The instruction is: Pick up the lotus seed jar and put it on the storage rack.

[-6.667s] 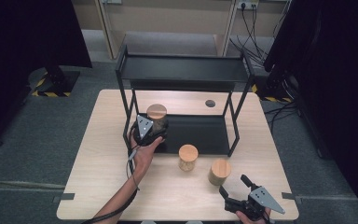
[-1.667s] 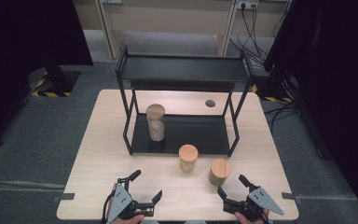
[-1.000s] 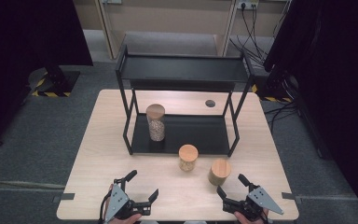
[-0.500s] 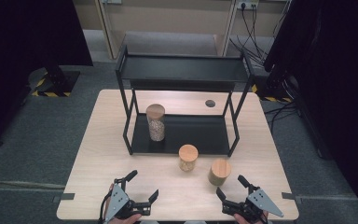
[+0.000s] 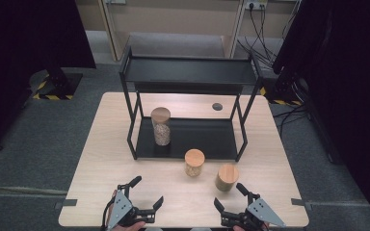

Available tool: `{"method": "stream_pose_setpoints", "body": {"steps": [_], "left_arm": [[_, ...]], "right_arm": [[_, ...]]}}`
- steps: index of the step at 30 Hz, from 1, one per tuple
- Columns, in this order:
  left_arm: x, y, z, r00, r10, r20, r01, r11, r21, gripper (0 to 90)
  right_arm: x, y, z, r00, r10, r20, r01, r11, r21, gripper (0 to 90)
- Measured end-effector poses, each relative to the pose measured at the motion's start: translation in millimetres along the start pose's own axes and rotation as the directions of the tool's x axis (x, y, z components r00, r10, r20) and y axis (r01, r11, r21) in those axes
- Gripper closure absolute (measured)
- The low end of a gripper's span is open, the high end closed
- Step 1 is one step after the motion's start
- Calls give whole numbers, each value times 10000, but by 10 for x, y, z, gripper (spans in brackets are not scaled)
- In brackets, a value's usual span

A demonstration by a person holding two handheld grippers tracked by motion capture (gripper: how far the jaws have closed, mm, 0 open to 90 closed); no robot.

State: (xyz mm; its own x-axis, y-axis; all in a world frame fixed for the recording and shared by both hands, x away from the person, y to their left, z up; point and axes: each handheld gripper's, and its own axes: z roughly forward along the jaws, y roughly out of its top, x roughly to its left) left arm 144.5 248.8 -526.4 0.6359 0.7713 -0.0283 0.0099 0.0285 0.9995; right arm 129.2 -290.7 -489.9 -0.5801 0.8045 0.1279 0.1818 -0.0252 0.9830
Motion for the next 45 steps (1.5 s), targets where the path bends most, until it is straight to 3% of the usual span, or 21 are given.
{"method": "stream_pose_setpoints", "body": {"steps": [7, 14, 29, 35, 45], "left_arm": [[-16, -7, 4, 10000, -37, 40, 37, 10000, 11, 3], [-23, -6, -6, 9999, -13, 108, 13, 10000, -47, 3], [-31, -6, -8, 9999, -123, 117, 124, 9999, -67, 3], [-18, -1, -12, 9997, -136, 192, 138, 9999, -76, 3], [-17, 2, -17, 9996, -108, 263, 112, 9998, -153, 3]], "right_arm": [[129, 24, 137, 9991, -74, -429, 79, 9999, 107, 32], [293, 70, 402, 9991, -226, -372, 233, 9996, 172, 35], [599, 150, 873, 9949, -788, 629, 752, 9955, 579, 49], [689, 180, 1073, 9865, -1026, 1278, 898, 9907, 1019, 51], [776, 214, 1296, 9741, -961, 2045, 681, 9878, 1401, 61]]}}
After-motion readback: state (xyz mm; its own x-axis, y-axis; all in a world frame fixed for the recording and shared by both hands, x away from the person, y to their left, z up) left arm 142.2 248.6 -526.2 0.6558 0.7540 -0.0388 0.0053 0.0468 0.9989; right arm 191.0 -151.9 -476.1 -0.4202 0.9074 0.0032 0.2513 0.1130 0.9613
